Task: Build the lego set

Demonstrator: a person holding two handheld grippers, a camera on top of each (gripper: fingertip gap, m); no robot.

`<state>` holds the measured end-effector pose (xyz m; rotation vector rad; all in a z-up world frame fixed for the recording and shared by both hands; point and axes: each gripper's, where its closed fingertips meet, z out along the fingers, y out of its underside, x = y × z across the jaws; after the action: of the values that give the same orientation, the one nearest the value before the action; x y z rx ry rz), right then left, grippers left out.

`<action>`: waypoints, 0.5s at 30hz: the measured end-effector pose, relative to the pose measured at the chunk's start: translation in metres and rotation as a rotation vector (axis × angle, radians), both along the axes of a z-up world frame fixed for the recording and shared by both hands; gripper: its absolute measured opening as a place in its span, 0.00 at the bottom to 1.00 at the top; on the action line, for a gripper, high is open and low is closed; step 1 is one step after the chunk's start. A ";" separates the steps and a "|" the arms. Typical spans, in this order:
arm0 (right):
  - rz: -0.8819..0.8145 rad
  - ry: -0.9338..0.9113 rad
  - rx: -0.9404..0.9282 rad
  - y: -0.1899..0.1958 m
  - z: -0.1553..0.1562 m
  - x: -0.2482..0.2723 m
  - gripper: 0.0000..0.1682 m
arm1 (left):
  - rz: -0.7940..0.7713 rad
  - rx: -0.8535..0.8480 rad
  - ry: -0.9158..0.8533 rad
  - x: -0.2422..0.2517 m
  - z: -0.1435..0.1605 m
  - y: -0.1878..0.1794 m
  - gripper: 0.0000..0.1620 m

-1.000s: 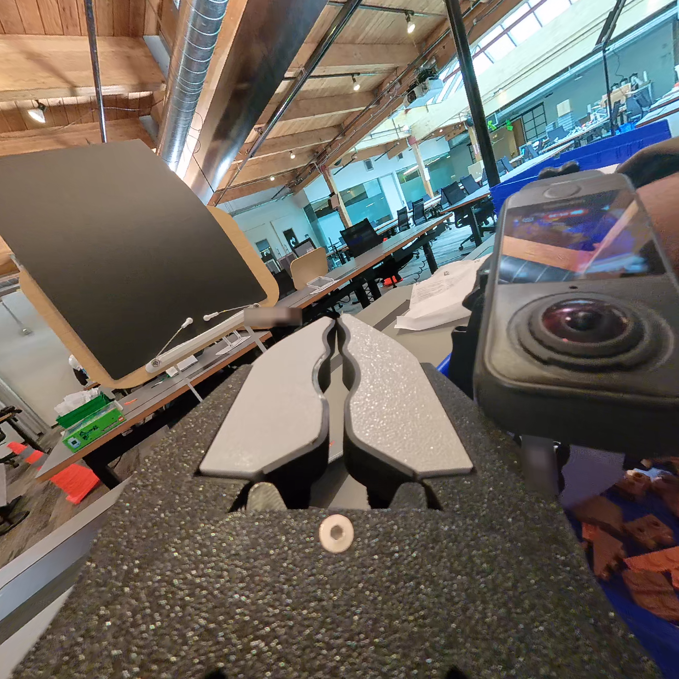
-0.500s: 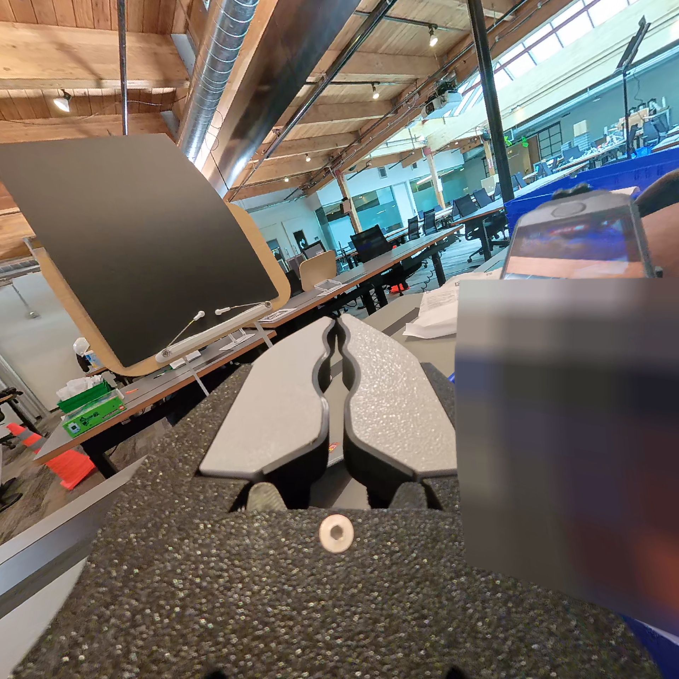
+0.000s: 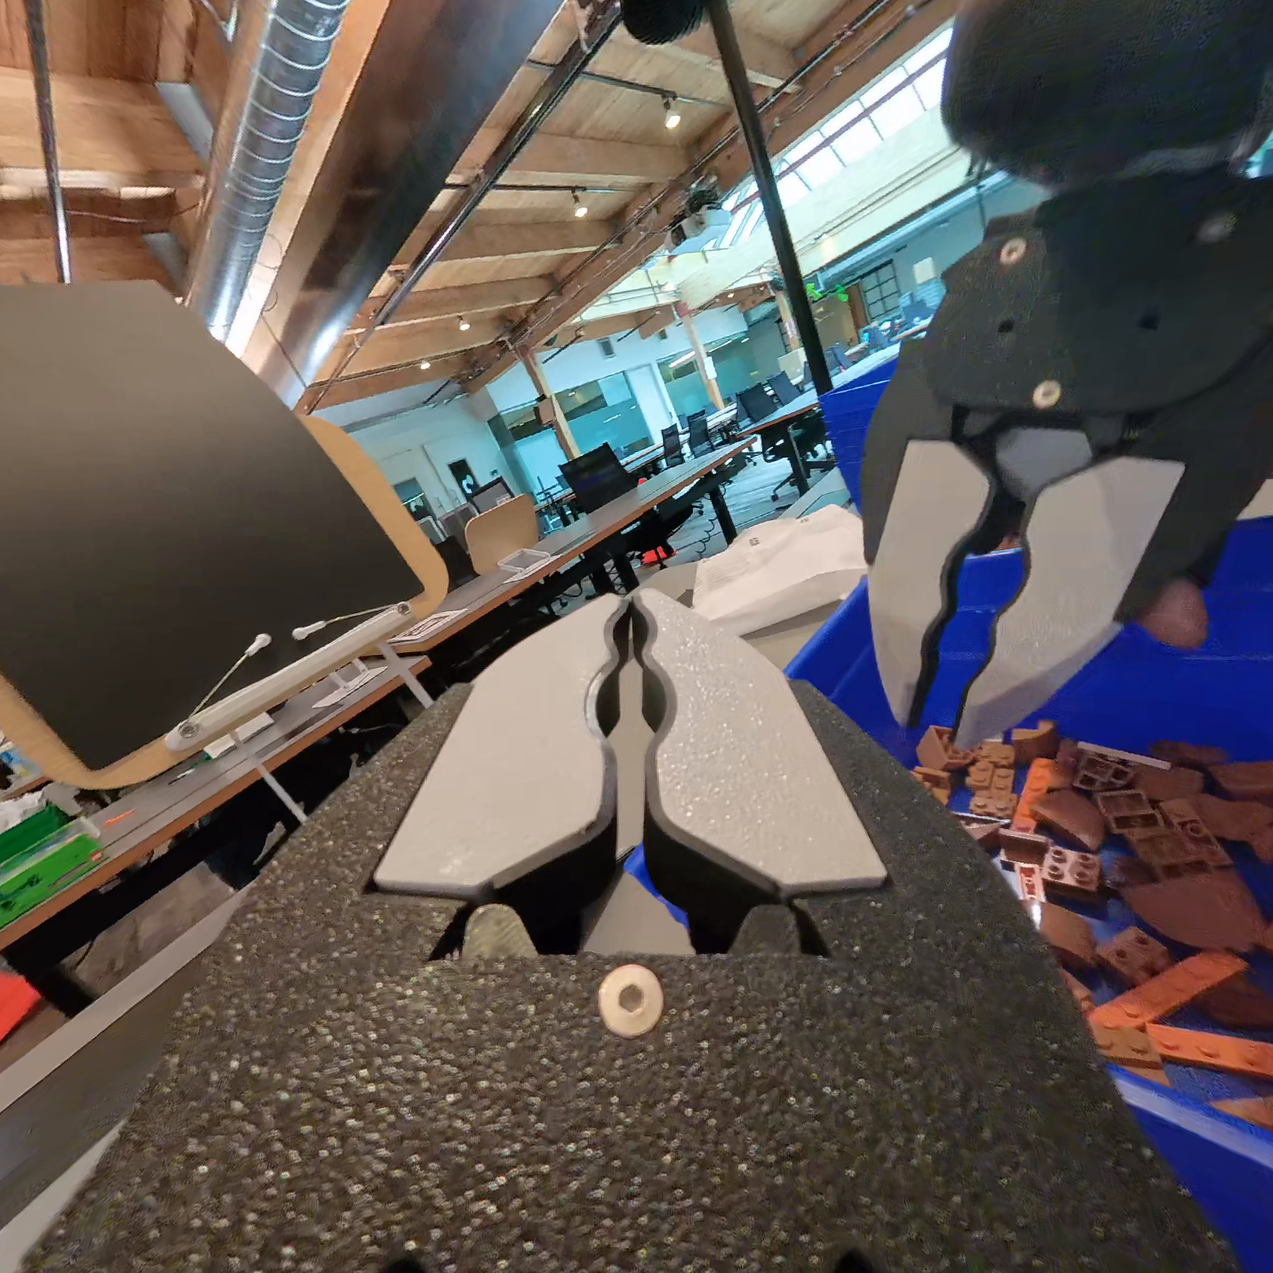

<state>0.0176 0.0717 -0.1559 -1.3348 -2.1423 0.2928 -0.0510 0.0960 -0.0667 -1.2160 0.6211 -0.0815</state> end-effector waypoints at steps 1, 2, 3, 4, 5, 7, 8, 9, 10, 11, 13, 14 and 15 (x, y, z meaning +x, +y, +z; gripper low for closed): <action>-0.023 0.049 -0.028 -0.004 0.005 0.001 0.06 | -0.011 0.005 0.008 0.003 0.000 -0.001 0.00; -0.044 0.096 -0.061 -0.009 0.009 0.003 0.06 | -0.021 0.011 0.017 0.006 0.000 -0.003 0.00; -0.066 0.141 -0.092 -0.014 0.013 0.005 0.06 | -0.035 0.016 0.025 0.009 0.000 -0.004 0.00; -0.091 0.183 -0.112 -0.018 0.016 0.006 0.06 | -0.049 0.021 0.035 0.013 -0.001 -0.006 0.00; -0.121 0.225 -0.117 -0.020 0.020 0.008 0.06 | -0.060 0.025 0.050 0.016 -0.002 -0.008 0.00; -0.205 0.286 -0.085 -0.015 0.023 0.013 0.06 | -0.070 0.032 0.091 0.024 -0.006 -0.009 0.00; -0.229 0.303 -0.075 -0.014 0.023 0.015 0.06 | -0.074 0.031 0.111 0.028 -0.009 -0.010 0.00; -0.242 0.320 -0.063 -0.013 0.023 0.016 0.06 | -0.082 0.031 0.130 0.032 -0.011 -0.011 0.00; -0.251 0.341 -0.047 -0.012 0.026 0.016 0.06 | -0.094 0.031 0.152 0.037 -0.015 -0.013 0.00; -0.254 0.359 -0.033 -0.011 0.028 0.016 0.06 | -0.105 0.030 0.171 0.042 -0.018 -0.014 0.00; -0.258 0.371 -0.014 -0.012 0.029 0.016 0.06 | -0.107 0.028 0.188 0.049 -0.021 -0.016 0.00; -0.259 0.368 0.000 -0.012 0.028 0.016 0.05 | -0.109 0.023 0.191 0.049 -0.021 -0.017 0.00; -0.260 0.368 0.013 -0.013 0.028 0.016 0.06 | -0.121 0.013 0.191 0.050 -0.022 -0.018 0.00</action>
<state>0.0337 0.0584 -0.1280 -1.4102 -1.6474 0.3845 -0.0006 0.0781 -0.0890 -1.1812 0.8607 -0.0629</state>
